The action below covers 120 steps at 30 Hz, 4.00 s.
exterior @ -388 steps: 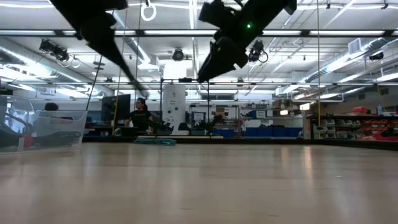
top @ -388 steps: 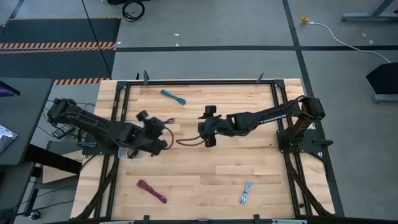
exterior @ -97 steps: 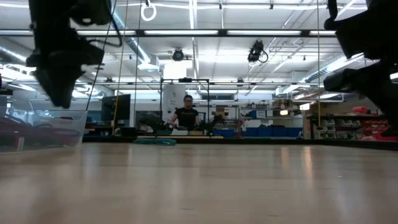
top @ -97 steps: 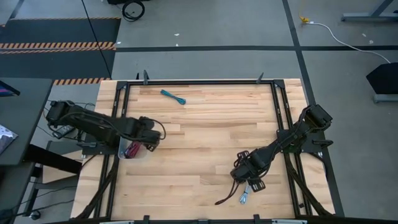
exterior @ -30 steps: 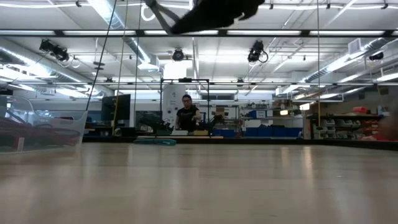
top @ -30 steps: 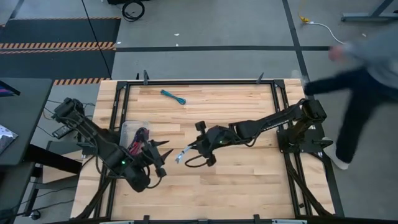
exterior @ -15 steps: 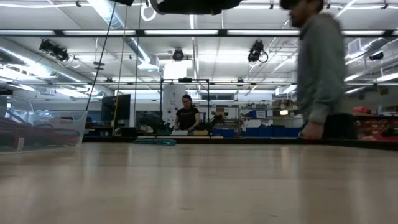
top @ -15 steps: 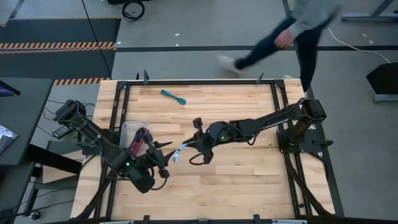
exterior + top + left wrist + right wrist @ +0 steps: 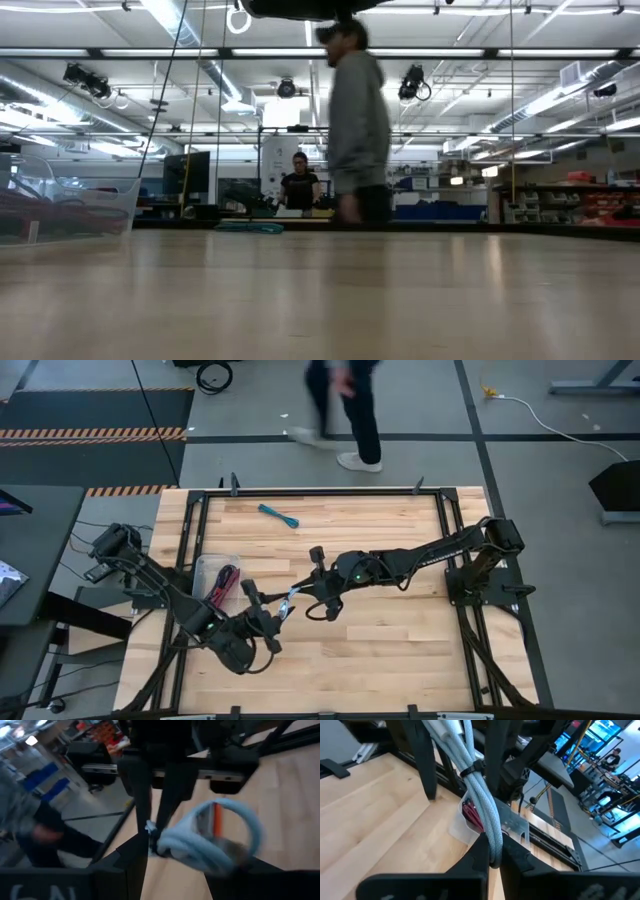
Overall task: Pick and place USB-C Cables
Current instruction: Put the light blue charger cable into the transparent bin, then put the blue black charger cable into the transparent bin
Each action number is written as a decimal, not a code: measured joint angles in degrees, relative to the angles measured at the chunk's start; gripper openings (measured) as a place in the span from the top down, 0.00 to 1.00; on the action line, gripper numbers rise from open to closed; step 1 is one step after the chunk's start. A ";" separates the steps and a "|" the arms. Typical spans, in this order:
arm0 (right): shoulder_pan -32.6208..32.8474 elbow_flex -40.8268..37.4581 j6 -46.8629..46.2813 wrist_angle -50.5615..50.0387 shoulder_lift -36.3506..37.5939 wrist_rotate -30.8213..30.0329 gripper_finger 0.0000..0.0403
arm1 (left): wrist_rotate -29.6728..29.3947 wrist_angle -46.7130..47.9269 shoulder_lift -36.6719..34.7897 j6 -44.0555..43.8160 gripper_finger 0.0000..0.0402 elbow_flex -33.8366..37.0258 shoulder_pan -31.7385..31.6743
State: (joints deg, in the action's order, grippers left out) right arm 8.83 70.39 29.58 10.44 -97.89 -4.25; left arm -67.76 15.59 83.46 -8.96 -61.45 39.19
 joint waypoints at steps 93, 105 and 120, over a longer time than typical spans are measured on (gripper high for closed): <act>-2.32 -17.80 -25.47 -6.57 0.04 -3.55 0.35 | 25.88 60.74 -8.02 -69.88 0.58 6.98 -14.00; -3.54 -17.77 -29.83 2.57 0.02 -3.63 0.36 | -1.72 25.80 -7.39 -52.44 0.58 8.52 -12.43; -18.51 -1.21 -29.26 -10.76 -2.55 1.35 0.42 | -5.75 22.16 -8.56 -41.38 0.63 8.54 -6.53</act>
State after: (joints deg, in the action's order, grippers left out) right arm -9.68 69.18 0.32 -0.32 -100.44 -2.90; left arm -73.51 37.75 74.90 -50.33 -52.91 32.67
